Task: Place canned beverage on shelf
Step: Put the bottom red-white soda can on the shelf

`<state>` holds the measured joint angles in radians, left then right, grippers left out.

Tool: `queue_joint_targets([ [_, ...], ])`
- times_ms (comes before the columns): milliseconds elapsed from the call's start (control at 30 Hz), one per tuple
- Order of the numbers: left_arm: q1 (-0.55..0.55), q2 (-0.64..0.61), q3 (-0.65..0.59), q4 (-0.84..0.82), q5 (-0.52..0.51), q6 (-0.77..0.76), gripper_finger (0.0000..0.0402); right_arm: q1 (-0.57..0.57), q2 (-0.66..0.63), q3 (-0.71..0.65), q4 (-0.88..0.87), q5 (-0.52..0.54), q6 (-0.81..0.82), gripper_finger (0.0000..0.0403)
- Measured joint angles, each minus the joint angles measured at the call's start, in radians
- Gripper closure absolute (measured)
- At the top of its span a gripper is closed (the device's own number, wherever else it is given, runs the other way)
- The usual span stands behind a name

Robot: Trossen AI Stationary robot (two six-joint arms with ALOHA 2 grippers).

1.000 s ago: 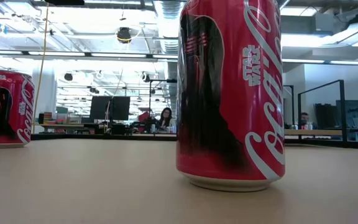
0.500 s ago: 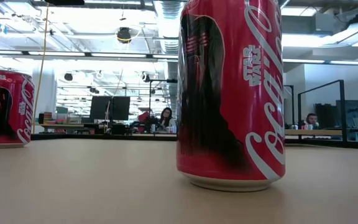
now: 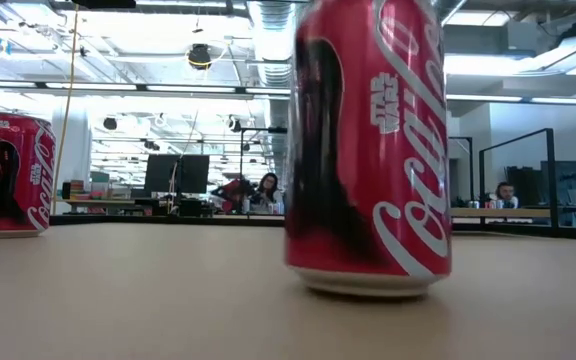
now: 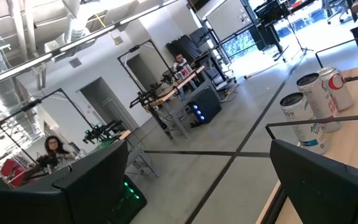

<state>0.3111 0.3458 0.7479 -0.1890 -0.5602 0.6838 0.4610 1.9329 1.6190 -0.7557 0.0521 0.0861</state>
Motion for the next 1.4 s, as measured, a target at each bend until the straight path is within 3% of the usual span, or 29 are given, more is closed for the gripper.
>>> queue_joint_targets([
  [267,0.000,0.000,0.000,0.000,0.000,0.000,0.0022,-0.027,-0.045,-0.007,-0.093,0.098,0.023,0.0133],
  [467,0.000,0.000,0.000,0.000,0.000,0.000,0.0022,-0.025,-0.134,-0.008,-0.256,0.208,0.083,0.0133],
  [600,0.000,0.000,0.000,0.000,0.000,0.000,0.0022,-0.024,-0.195,-0.016,-0.347,0.223,0.106,0.0133],
  [867,0.000,0.000,0.000,0.000,0.000,0.000,0.0022,-0.079,-0.490,-0.276,-0.352,0.264,0.210,0.0133],
  [1133,0.000,0.000,0.000,0.000,0.000,0.000,0.0022,-0.317,-0.816,-0.501,-0.370,0.303,0.206,0.0133],
  [1400,0.000,0.000,0.000,0.000,0.000,0.000,0.0022,-0.630,-0.915,-0.507,-0.383,0.319,0.079,0.0133],
])
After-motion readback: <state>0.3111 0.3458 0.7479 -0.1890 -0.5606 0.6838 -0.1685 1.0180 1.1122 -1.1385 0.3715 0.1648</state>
